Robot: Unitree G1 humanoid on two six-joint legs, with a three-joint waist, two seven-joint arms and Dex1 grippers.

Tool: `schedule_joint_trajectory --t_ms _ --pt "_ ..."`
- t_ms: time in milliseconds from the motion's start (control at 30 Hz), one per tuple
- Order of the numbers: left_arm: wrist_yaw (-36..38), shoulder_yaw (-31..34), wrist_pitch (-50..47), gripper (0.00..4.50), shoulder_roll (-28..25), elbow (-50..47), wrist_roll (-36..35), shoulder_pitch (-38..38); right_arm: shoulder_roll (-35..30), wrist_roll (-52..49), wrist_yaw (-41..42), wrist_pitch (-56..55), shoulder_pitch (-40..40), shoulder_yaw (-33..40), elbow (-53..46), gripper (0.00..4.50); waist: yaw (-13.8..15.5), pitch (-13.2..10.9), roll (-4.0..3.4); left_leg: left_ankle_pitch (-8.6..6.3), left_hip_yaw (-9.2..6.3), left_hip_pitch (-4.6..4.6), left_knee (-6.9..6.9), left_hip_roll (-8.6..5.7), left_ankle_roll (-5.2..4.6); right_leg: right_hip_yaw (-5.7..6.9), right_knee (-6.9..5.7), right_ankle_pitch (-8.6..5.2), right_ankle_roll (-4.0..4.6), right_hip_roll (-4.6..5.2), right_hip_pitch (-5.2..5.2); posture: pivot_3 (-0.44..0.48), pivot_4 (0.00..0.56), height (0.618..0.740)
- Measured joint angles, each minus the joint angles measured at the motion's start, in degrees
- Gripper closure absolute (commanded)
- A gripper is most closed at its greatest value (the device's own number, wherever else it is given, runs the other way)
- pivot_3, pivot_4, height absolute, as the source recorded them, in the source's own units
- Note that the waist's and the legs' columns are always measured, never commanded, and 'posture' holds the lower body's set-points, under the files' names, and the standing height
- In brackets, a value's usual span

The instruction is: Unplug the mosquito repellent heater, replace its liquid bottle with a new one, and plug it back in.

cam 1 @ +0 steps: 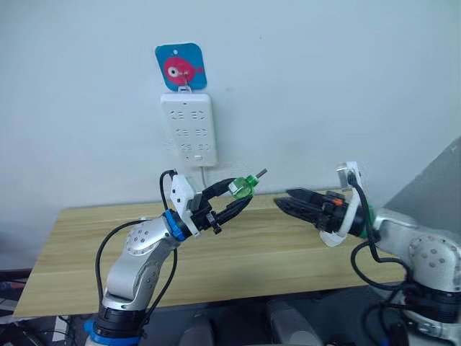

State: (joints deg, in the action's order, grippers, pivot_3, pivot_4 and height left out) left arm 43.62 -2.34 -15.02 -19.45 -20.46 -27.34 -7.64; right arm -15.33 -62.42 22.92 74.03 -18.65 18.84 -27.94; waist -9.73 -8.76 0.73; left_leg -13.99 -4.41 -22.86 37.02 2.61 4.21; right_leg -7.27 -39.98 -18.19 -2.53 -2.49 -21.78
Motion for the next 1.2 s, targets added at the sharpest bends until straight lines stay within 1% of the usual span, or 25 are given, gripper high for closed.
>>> schedule_joint_trajectory --t_ms 167,267,400,567,600,633,667,700,733,767,800,900,933,1200 --pt "-1.9 -1.3 -2.1 2.26 0.9 -1.3 -0.6 0.2 6.3 -5.4 -9.7 -2.3 -1.7 -0.3 1.2 0.00 -0.2 0.1 -0.02 0.00 -0.03 -0.02 -0.03 0.02 0.00 0.04 -0.01 0.01 0.00 0.00 -0.05 -0.171 0.066 0.740" --pt "-2.5 -1.3 -2.2 2.26 1.0 -2.2 -0.8 0.3 7.8 -8.7 -13.0 -4.0 -2.3 -1.4 2.0 0.00 -0.5 0.3 -0.10 0.00 -0.04 -0.03 -0.06 0.03 0.00 0.05 -0.02 0.01 0.00 -0.01 -0.06 -0.164 0.061 0.740" --pt "-3.1 -1.3 -2.3 2.26 1.0 -2.3 -0.9 0.6 8.7 -10.8 -15.5 -5.5 -2.2 -4.0 3.3 0.00 -0.9 0.8 -0.13 0.00 -0.03 -0.03 -0.06 0.02 -0.01 0.04 0.00 0.01 0.00 -0.01 -0.06 -0.154 0.057 0.740" --pt "-3.7 -1.9 -2.3 2.26 1.3 -2.6 -0.9 0.7 9.9 -11.0 -17.2 -8.4 -2.3 -7.3 4.9 0.00 -1.3 1.3 -0.09 0.00 -0.03 -0.01 -0.04 0.02 -0.01 0.03 -0.01 0.01 0.00 -0.01 -0.05 -0.149 0.058 0.740" --pt "-3.8 -1.9 -2.3 2.26 1.3 -2.6 -0.9 0.7 9.9 -11.1 -17.3 -8.9 -2.3 -7.5 5.3 0.38 -1.3 1.4 -0.10 0.00 -0.03 -0.01 -0.04 0.01 -0.01 0.02 -0.01 0.01 -0.01 -0.01 -0.04 -0.149 0.059 0.740" --pt "-3.9 -1.9 -2.3 2.26 1.3 -2.6 -0.9 0.8 9.9 -11.4 -17.6 -9.4 -2.3 -7.7 5.7 0.59 -1.3 1.4 -0.09 0.00 -0.03 -0.01 -0.04 0.02 -0.01 0.03 -0.01 0.01 -0.01 -0.01 -0.04 -0.149 0.059 0.740" --pt "-4.1 -1.9 -2.3 2.26 1.3 -2.6 -0.9 0.9 9.9 -11.7 -18.0 -9.9 -2.3 -7.9 5.9 0.91 -1.3 1.4 -0.09 0.00 -0.03 -0.01 -0.04 0.02 -0.01 0.03 -0.01 0.00 -0.01 -0.01 -0.05 -0.149 0.059 0.740" --pt "-4.1 -1.9 -2.3 2.26 1.3 -2.6 -0.9 1.0 9.8 -12.1 -18.2 -10.3 -2.3 -8.1 5.9 1.33 -1.3 1.4 -0.09 0.00 -0.03 -0.01 -0.05 0.02 -0.01 0.03 -0.01 0.00 -0.01 -0.01 -0.05 -0.149 0.060 0.740" --pt "-4.2 -1.9 -2.2 2.26 1.3 -2.7 -0.9 1.1 9.8 -12.4 -18.5 -10.8 -2.2 -8.3 6.0 1.61 -1.3 1.4 -0.09 0.00 -0.04 -0.02 -0.06 0.02 -0.01 0.04 0.00 0.00 -0.01 -0.01 -0.05 -0.150 0.060 0.740" --pt "-4.2 -1.9 -2.1 2.26 1.4 -3.1 -0.9 1.2 9.6 -12.8 -18.8 -11.2 -2.2 -8.3 6.3 2.07 -1.3 1.4 -0.09 0.00 -0.04 -0.02 -0.06 0.02 -0.01 0.04 0.00 0.00 -0.01 -0.01 -0.05 -0.151 0.059 0.740" --pt "-4.2 -1.9 -2.1 2.26 1.4 -3.4 -0.9 1.2 9.5 -13.0 -19.2 -11.4 -2.2 -8.4 6.4 2.34 -1.3 1.4 -0.09 0.00 -0.04 -0.03 -0.06 0.02 -0.01 0.03 0.00 0.00 -0.01 -0.01 -0.05 -0.151 0.059 0.740" --pt "-4.2 -2.0 -1.8 2.26 1.7 -3.8 -1.0 1.2 9.0 -13.3 -19.7 -12.3 -2.1 -8.8 6.5 3.41 -1.3 1.4 -0.09 0.00 -0.04 -0.02 -0.06 0.02 -0.01 0.03 0.00 0.00 -0.01 -0.01 -0.05 -0.152 0.059 0.740" --pt "-4.2 -2.0 -1.8 2.26 1.7 -3.8 -1.0 1.2 8.9 -13.5 -19.8 -12.5 -2.1 -8.9 6.5 3.65 -1.3 1.4 -0.10 0.00 -0.04 -0.02 -0.06 0.02 -0.01 0.03 -0.01 0.00 -0.01 -0.01 -0.05 -0.152 0.059 0.740" --pt "-4.2 -2.2 -1.5 2.26 1.7 -3.8 -0.8 1.2 7.5 -14.9 -20.6 -13.7 -2.1 -9.9 6.6 3.65 -1.4 1.4 -0.09 0.00 -0.04 -0.02 -0.06 0.02 -0.01 0.03 0.00 0.00 -0.01 -0.02 -0.05 -0.150 0.059 0.740"
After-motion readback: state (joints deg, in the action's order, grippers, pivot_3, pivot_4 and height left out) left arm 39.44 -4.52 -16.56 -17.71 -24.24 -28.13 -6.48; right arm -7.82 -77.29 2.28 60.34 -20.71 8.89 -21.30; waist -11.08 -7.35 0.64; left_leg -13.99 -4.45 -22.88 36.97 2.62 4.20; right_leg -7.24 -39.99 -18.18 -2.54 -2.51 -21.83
